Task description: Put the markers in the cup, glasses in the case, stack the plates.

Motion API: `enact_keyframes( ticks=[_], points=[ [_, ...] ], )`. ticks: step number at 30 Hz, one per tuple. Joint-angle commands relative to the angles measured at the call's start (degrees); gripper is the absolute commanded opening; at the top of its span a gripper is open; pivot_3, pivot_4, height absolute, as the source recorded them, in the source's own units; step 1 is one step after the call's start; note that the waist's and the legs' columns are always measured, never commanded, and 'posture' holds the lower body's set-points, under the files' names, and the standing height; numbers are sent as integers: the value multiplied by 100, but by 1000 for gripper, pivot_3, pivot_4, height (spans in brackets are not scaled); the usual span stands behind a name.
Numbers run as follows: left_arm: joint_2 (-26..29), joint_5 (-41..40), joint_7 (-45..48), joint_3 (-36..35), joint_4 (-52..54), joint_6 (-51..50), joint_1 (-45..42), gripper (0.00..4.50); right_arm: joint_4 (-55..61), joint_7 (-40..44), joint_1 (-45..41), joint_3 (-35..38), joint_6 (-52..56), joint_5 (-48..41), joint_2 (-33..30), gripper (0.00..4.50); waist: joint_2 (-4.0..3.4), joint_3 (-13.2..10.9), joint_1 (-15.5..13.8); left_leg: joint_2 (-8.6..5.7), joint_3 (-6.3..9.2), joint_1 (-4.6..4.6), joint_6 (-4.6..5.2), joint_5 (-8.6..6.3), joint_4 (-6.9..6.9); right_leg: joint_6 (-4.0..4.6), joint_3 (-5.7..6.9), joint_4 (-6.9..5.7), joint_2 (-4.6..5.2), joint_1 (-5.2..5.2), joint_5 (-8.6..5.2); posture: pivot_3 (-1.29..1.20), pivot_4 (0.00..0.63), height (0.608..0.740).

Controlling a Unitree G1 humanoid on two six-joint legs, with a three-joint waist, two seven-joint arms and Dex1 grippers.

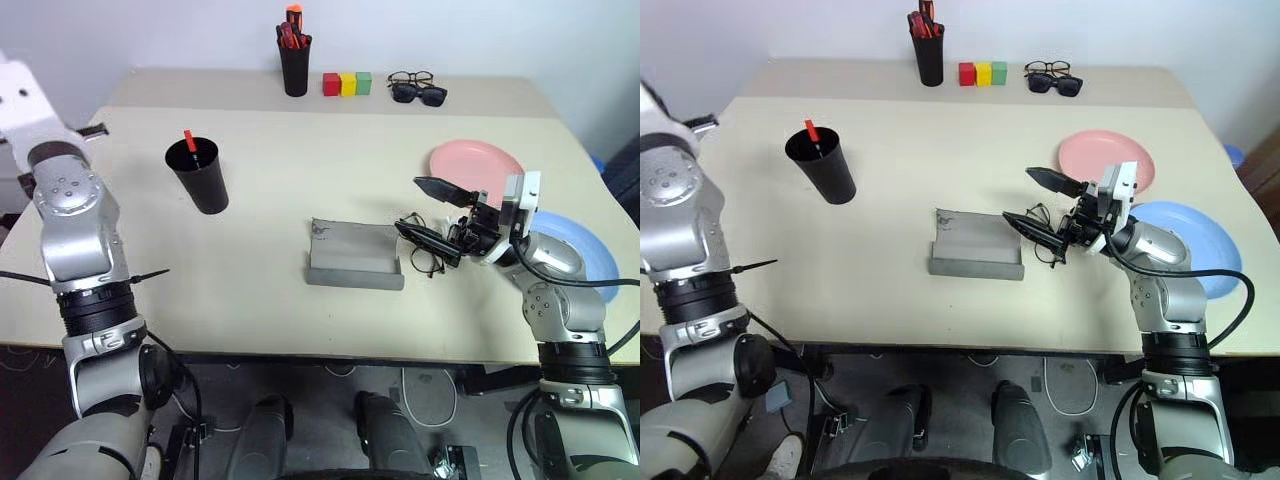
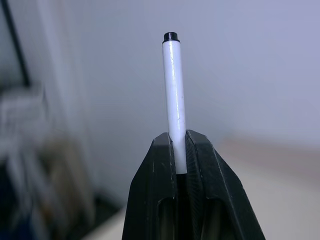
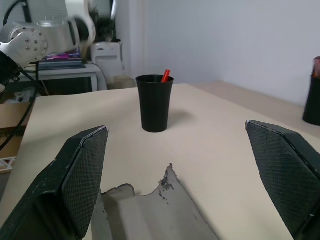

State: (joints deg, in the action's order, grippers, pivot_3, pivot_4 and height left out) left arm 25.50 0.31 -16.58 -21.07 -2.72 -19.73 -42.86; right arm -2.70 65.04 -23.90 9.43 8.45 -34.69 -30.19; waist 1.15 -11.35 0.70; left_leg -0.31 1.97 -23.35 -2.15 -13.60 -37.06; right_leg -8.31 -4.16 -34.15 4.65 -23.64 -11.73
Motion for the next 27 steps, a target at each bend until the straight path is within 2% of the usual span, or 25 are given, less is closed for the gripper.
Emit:
enact_keyframes(
  ticks=[1, 12, 27],
  points=[
    [-78, 115, 143, 295, -286, 661, -235, 40, 90, 23, -10, 176, -117, -72, -49, 4500, 0, 0, 8, 0, -1, 0, 0, 0, -1, 0, -1, 0, 0, 1, 0, 0, 150, 740],
    [-486, 123, 504, 873, -2079, 2063, -718, 40, 471, -208, 265, 287, -96, -117, -84, 4500, 0, 0, 24, 0, 0, 0, 2, 1, -3, -1, 0, -2, -3, 0, 0, 0, 150, 740],
    [-751, 162, 792, 1161, -2086, 2232, -454, 40, 778, -389, 558, 480, -30, -189, -196, 4500, 1, -1, 26, 0, 1, -1, 3, 1, -3, -2, 0, -2, -3, 0, -1, 0, 150, 740]
  ],
)
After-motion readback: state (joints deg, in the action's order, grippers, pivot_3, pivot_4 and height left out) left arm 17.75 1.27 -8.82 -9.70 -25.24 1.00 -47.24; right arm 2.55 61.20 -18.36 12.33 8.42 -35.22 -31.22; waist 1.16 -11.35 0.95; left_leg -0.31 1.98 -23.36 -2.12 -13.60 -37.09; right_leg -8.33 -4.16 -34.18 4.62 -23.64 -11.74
